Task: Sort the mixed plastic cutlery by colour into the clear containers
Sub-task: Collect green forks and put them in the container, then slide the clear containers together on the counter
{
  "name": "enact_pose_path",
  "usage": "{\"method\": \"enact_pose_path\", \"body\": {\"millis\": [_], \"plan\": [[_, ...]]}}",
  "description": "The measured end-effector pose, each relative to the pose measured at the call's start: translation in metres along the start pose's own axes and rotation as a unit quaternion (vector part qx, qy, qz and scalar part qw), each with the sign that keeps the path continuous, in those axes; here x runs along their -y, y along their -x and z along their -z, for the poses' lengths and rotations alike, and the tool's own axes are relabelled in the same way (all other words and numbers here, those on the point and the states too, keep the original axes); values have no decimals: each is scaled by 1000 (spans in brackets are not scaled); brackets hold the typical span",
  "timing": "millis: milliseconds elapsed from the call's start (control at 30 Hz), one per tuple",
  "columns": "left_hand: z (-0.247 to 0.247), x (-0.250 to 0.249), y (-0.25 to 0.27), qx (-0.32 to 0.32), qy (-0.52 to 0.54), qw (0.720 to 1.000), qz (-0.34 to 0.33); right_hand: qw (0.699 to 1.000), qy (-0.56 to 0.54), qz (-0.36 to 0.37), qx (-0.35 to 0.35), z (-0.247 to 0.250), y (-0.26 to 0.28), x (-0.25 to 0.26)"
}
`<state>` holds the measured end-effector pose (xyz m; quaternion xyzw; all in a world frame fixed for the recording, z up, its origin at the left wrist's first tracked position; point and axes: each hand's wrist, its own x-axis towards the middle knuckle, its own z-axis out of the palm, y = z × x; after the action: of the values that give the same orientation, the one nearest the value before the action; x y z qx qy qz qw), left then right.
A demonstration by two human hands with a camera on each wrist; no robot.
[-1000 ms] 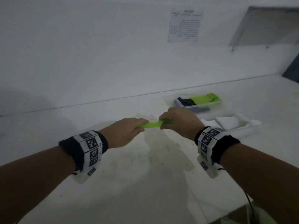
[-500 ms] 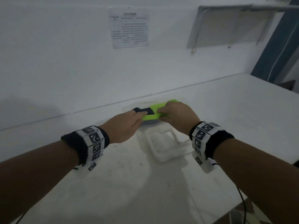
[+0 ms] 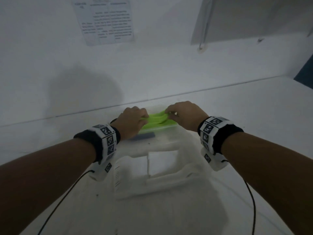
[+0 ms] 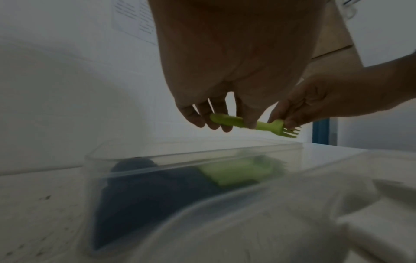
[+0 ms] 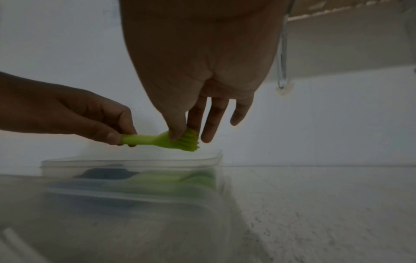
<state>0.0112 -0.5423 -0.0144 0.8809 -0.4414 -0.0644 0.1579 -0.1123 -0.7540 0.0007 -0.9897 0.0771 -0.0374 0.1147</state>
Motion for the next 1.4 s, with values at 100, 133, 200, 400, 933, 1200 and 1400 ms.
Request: {"method": "enact_pose_path", "body": {"millis": [100, 133, 200, 400, 933, 1200, 1400], "plan": [[-3, 3, -16, 29, 14, 999, 31, 999, -7, -4, 39, 1, -13, -11], [-3, 2, -19, 45, 12, 998, 30, 998, -6, -4, 63, 2, -16, -13], [-4, 4, -23, 77, 6, 997, 27, 995, -9, -1, 104, 1, -23, -17], [3, -1, -34, 145, 47, 986, 60, 989, -40, -9, 140, -4, -38, -25], [12, -11, -18, 57, 43, 995, 70, 995, -83, -61, 14, 0, -13, -19], [16, -7, 56, 29, 66, 996, 43, 966, -197, -168, -22, 6, 56, 14], [8, -4, 123, -49, 105, 993, 21, 947, -180, -266, -5, -15, 110, 22]]}}
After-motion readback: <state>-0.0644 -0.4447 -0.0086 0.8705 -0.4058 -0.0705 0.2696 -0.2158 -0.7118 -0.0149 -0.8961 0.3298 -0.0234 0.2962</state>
